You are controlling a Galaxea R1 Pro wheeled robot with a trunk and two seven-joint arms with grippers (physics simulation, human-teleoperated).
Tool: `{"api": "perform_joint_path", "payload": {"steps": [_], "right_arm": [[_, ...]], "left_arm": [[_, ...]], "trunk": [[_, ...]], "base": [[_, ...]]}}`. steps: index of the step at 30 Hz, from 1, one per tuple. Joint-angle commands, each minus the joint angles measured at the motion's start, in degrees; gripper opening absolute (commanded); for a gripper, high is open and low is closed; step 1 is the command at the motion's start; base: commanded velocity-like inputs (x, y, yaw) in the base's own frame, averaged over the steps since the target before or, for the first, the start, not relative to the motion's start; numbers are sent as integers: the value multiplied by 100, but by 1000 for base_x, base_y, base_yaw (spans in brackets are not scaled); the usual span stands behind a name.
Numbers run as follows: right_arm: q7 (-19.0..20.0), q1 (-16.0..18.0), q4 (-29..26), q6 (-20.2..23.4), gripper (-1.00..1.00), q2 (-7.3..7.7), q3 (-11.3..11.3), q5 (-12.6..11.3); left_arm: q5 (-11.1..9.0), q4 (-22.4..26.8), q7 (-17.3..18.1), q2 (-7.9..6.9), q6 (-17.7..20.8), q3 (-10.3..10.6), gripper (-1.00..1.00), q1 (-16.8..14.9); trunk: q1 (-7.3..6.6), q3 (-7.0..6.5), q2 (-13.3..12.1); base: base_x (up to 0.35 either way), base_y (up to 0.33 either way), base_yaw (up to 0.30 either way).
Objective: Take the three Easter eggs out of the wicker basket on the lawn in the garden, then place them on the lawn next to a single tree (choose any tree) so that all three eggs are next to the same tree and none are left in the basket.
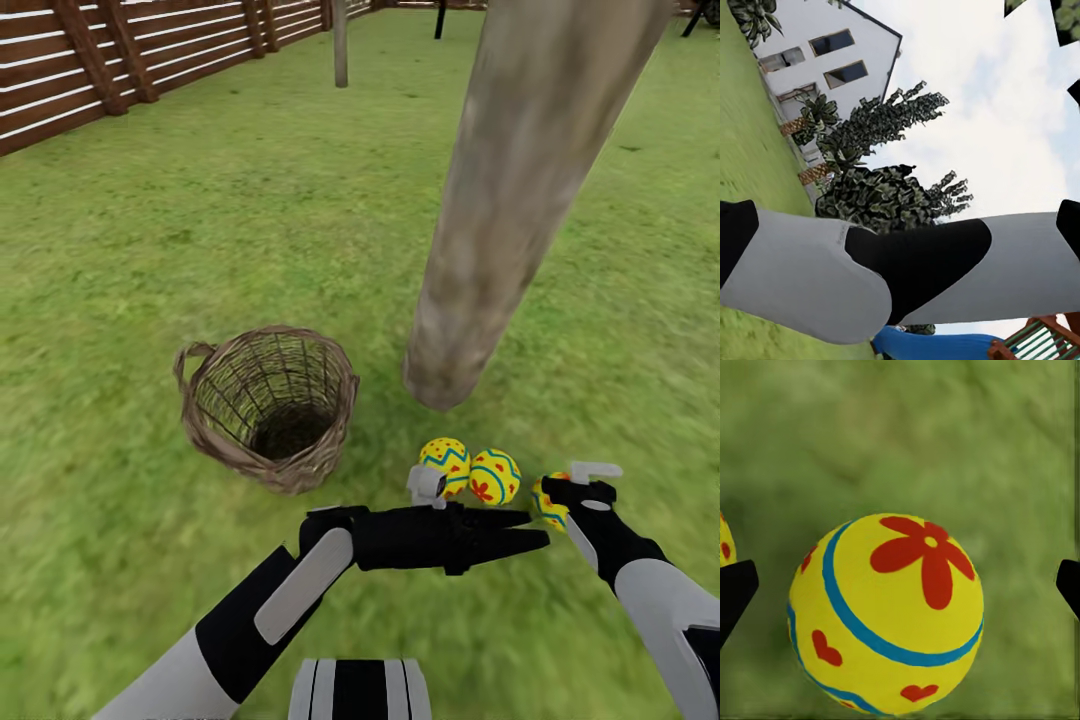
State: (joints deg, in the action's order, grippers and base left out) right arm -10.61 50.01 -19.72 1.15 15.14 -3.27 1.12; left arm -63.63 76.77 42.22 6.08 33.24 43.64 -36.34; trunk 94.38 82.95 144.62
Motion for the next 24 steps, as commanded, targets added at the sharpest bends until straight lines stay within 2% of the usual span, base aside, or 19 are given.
{"api": "perform_joint_path", "payload": {"steps": [1, 2, 3, 4, 6, 7, 8, 9, 11, 12, 13, 14, 15, 19, 20, 24], "right_arm": [[-3, 0, -5, 10, 100, -2, -17, 11], [-3, 0, -5, 8, 100, -2, -16, 11], [1, 0, -5, 12, 100, -2, -18, 11], [13, 0, -5, 19, 100, -2, -16, 9], [22, 0, -9, 135, 100, 5, -15, 3], [24, 0, -122, 538, 100, 13, -23, -4], [24, -3, -273, 759, 100, 19, -30, -6], [24, -19, -334, 930, 100, 24, -32, -8], [88, -31, -356, 1188, 100, 68, -33, -14], [286, -35, -357, 1256, 100, 131, -33, -15], [599, -41, -342, 1294, 100, 183, -33, -15], [736, -50, -323, 1306, 100, 244, -33, -16], [814, -60, -329, 1308, 100, 341, -36, -27], [847, -79, -330, 1308, 100, 389, -36, -14], [849, -89, -328, 1308, 100, 392, -34, -15], [850, -95, -318, 1308, 100, 391, -33, -15]], "left_arm": [[-45, -3, -3, -1, 42, -1, 100, -3], [-40, -5, -3, -13, 41, -18, 100, -5], [-33, -11, -42, -24, 42, -178, 100, -4], [-35, -20, -220, -27, 42, -295, 100, -2], [-35, -133, -506, -28, 42, -397, 100, -5], [-34, -461, -553, -28, 42, -584, 100, -4], [-16, -730, -563, -29, 42, -712, 100, -5], [5, -1069, -571, -22, 42, -762, 100, -5], [28, -1655, -608, -12, 46, -779, 100, -24], [34, -1825, -726, -13, 49, -776, 100, -29], [20, -1916, -925, -23, 50, -771, 100, -30], [9, -1953, -1023, -32, 51, -767, 100, -31], [2, -1992, -1081, -113, 51, -742, 100, -31], [-10, -2485, -1092, -213, 29, -726, 100, -10], [-17, -2689, -1087, -285, 16, -725, 100, -7], [-27, -2800, -1068, -369, -4, -732, 100, -1]], "trunk": [[-6, -20, 0], [-8, -42, -2], [-11, -64, -3], [-14, -86, -4], [-19, -131, -7], [-21, -153, -8], [-24, -175, -10], [-27, -197, -11], [-32, -241, -14], [-34, -263, -15], [-37, -286, -16], [-39, -308, -18], [-42, -330, -19], [-52, -419, -24], [-55, -441, -26], [-65, -529, -31]], "base": [[-145, 0, 0], [-48, 0, 0], [-10, 0, 0], [-2, 0, 0], [0, 0, 0], [0, 0, 0], [0, 0, 0], [0, 0, 0], [0, 0, 0], [0, 0, 0], [-87, 8, 0], [-198, 102, 0], [-267, 178, 0], [-286, 200, 0], [-291, 206, 0], [-291, 207, 0]]}}
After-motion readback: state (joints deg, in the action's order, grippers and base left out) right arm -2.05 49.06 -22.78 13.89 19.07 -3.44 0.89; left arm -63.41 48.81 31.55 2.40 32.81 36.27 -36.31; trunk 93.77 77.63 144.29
